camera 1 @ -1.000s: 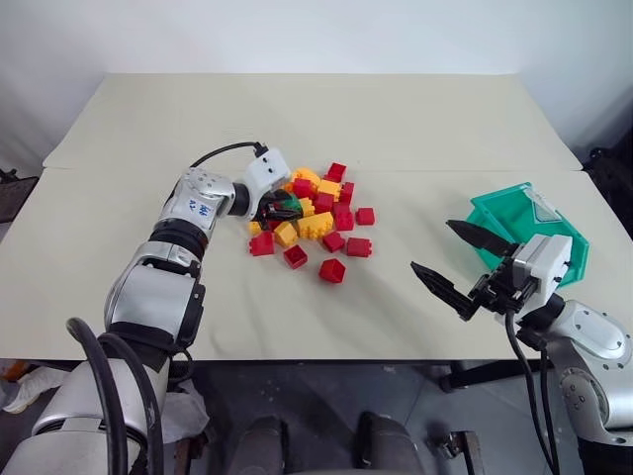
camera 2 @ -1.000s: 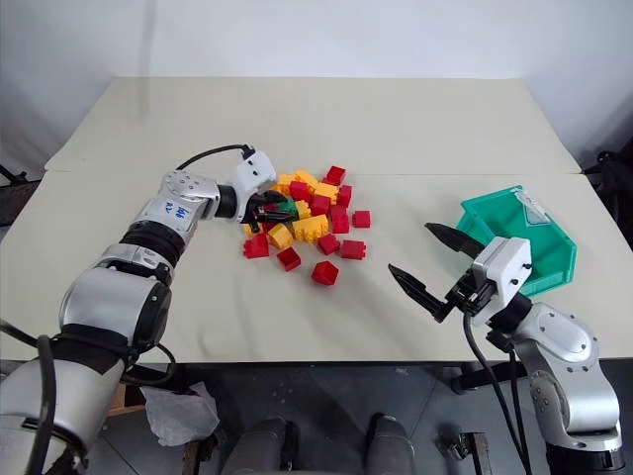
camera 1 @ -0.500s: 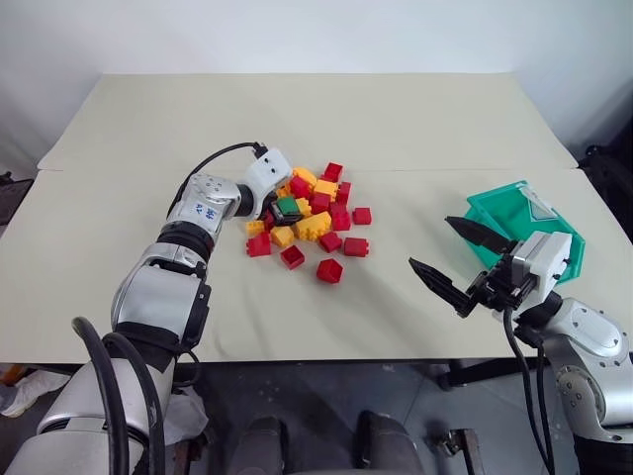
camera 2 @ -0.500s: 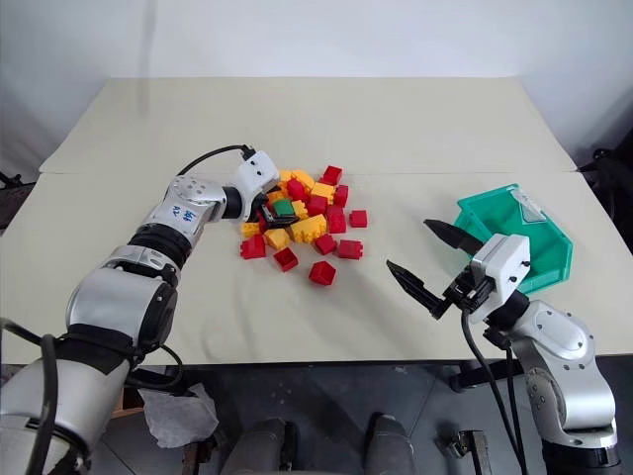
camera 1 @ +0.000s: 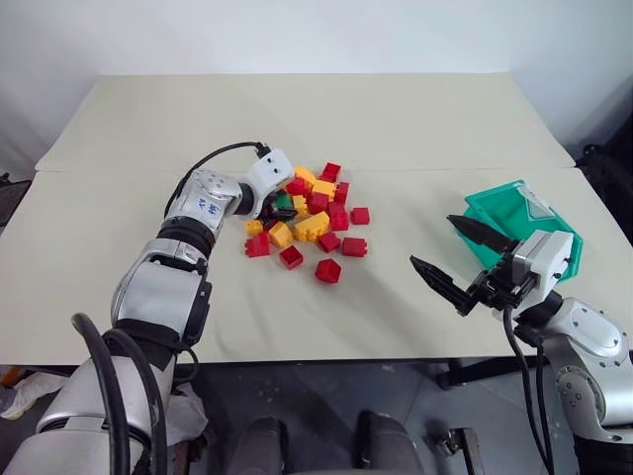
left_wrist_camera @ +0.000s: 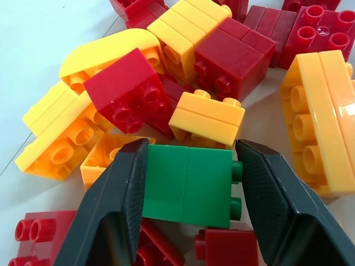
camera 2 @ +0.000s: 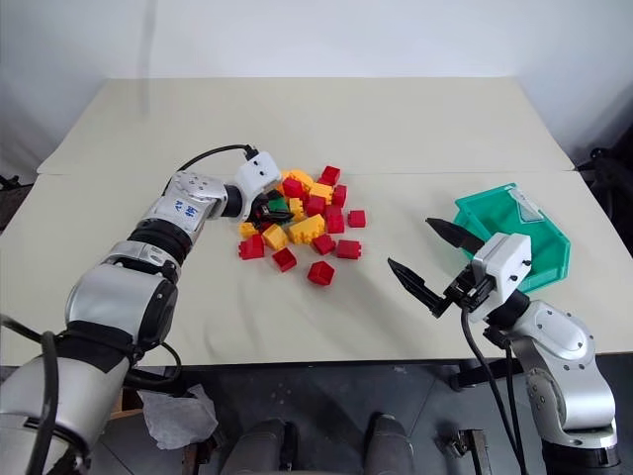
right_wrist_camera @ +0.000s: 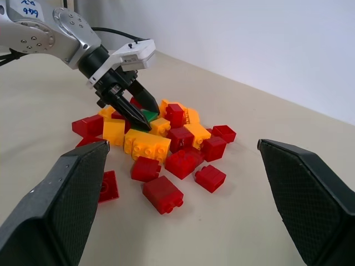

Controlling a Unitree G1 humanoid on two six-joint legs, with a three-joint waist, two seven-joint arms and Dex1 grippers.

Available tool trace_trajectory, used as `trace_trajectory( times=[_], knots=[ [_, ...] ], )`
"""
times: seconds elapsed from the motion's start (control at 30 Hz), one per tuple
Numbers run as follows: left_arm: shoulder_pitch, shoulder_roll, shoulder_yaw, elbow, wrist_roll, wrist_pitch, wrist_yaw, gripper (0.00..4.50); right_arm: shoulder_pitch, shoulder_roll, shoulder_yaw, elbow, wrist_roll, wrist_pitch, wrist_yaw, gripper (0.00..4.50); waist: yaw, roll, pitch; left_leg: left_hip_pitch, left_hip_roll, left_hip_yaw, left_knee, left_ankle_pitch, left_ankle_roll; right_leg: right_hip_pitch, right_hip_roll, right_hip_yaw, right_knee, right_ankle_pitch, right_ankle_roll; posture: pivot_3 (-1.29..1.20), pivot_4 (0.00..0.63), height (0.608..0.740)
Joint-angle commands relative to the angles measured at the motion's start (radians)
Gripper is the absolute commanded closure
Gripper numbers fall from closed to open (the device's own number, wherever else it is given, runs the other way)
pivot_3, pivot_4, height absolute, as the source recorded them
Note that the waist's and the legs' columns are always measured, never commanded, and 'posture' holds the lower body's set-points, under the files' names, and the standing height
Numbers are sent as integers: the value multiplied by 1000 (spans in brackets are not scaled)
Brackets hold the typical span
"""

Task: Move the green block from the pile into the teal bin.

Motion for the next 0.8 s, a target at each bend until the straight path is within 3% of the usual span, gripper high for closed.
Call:
trace_trajectory(
  times=[0.03, 0.23, 0.37, 0.5, 0.63, 0.8],
  knots=[
    [-13, 46, 55, 15, -39, -29, -42, 2343, -3, 4, -15, -32, 9, -20, -4, 0, -3, 0, 0, 0, 0, 0, 0, 0, 0, 0, 0, 0, 0, 0, 0, 0, 150, 740],
    [-75, 91, 127, -30, -129, -166, -346, 2343, 17, -9, -39, -44, 19, -11, -1, 0, -5, 0, 0, -1, 0, 0, 0, 0, 0, -1, 0, 0, 0, 0, 0, 0, 150, 740],
    [-105, 60, 116, -63, -146, -192, -499, 2343, 45, -23, -67, -58, 26, -5, 1, 0, 14, 0, 0, -2, 0, 0, 1, 0, 1, -1, 0, 0, -1, 0, 0, 0, 150, 740],
    [-90, -60, 73, -137, -161, -216, -641, 2343, 117, -44, -138, -80, 37, 1, 2, 0, 27, 0, 0, -3, 0, 0, 2, -1, 1, 0, 0, 0, -2, 0, 0, 0, 150, 740],
    [-49, -222, 43, -192, -174, -202, -637, 2343, 226, -52, -225, -123, 51, 7, -2, 0, 35, -1, 1, -4, 0, 0, 2, -1, 2, 0, 0, 0, -3, 0, 0, 0, 150, 740],
    [24, -340, -50, -206, -100, -265, -546, 2343, 324, -41, -289, -188, 66, 19, -25, 0, 17, -1, 0, -2, 0, 1, 1, -2, 2, 0, 0, 0, -3, 0, 0, 0, 150, 740]
  ],
)
